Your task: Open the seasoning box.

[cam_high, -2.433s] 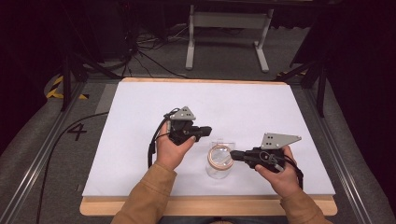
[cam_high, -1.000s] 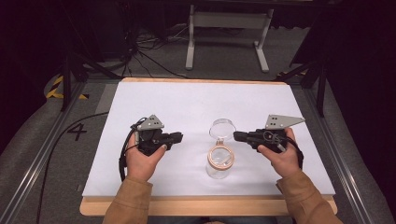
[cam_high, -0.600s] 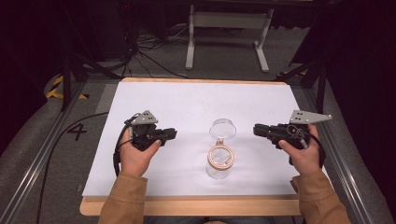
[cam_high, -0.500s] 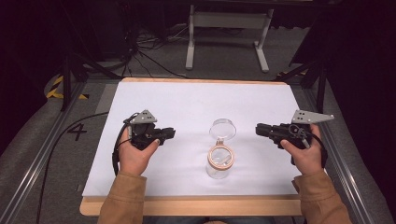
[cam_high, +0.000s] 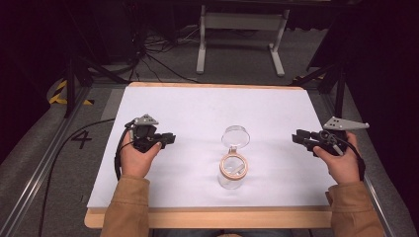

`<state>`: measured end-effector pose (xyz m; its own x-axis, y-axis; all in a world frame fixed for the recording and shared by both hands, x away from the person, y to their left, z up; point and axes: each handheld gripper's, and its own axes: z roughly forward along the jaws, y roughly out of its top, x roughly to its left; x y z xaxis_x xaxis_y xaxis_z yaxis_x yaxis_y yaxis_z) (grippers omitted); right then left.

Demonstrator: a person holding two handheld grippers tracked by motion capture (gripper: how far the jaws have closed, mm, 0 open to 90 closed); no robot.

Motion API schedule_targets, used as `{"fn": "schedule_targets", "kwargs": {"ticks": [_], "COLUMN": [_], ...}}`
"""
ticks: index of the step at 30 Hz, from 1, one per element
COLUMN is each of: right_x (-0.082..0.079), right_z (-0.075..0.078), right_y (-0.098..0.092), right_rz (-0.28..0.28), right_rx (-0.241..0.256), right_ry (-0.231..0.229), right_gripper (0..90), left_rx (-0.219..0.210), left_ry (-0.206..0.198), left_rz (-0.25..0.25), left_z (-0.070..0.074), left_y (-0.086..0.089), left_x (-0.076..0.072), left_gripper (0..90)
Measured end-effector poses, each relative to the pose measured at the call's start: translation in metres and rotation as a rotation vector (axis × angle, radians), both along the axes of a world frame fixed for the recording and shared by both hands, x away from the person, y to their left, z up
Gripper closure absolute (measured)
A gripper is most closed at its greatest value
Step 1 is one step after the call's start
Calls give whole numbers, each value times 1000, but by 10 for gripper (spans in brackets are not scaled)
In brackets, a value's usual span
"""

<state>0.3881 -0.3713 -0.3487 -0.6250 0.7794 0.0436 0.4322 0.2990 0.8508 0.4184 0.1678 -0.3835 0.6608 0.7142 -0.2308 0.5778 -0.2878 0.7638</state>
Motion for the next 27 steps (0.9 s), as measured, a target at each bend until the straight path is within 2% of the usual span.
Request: {"fn": "schedule_targets", "kwargs": {"ticks": [7, 12, 18, 21, 24, 27], "right_x": [13, 23, 33, 35, 36, 37], "right_z": [-22, -43, -69, -76, -81, -83], "right_y": [-16, -23, -27, -26, -24, -20], "right_rz": [-77, -100, -128, -132, -132, -120], "right_rx": [-18, -43, -92, -106, -123, -143], "right_ry": [15, 64, 121, 139, 153, 150], "right_gripper": [576, 548, 521, 519, 512, 508], "left_rx": [33, 58, 82, 96, 82, 72], "left_ry": [23, 33, 57, 68, 78, 68], "left_rz": [36, 65, 57, 59, 43, 37], "left_z": [-21, -33, -43, -45, -46, -45], "left_y": [6, 9, 9, 8, 7, 6], "left_x": [9, 14, 18, 19, 19, 19], "left_gripper": [728, 682, 651, 630, 608, 587]}}
